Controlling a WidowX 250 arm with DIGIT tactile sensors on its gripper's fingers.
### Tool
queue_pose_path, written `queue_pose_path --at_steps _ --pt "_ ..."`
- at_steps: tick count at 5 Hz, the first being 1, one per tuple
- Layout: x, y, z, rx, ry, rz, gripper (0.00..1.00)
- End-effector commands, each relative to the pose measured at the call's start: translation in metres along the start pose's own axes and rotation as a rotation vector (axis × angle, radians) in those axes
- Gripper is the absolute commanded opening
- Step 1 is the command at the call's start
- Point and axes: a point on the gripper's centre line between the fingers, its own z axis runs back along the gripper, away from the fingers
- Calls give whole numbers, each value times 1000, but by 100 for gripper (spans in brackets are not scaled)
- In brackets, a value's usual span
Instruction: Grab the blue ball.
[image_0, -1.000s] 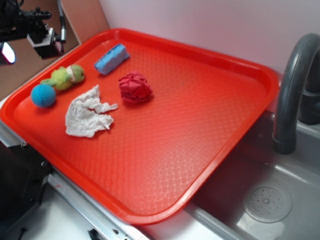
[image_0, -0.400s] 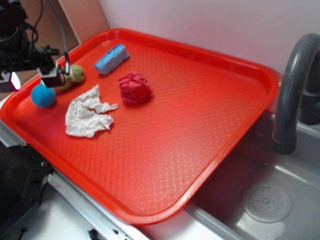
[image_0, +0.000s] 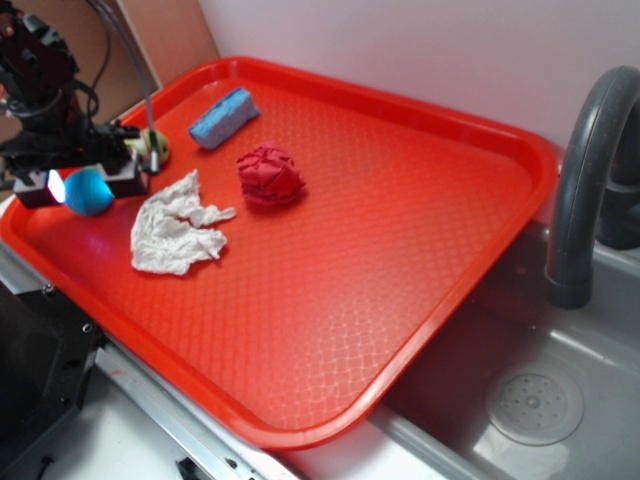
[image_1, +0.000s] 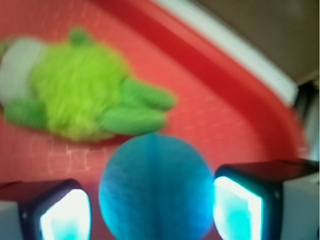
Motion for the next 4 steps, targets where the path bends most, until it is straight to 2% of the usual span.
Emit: queue_pose_path --at_steps 1,3,4 --pt "2 10 -2 8 -32 41 0" --pt "0 1 19 -4 -30 50 0" --pt "-1 -15 56 -50 -23 6 0"
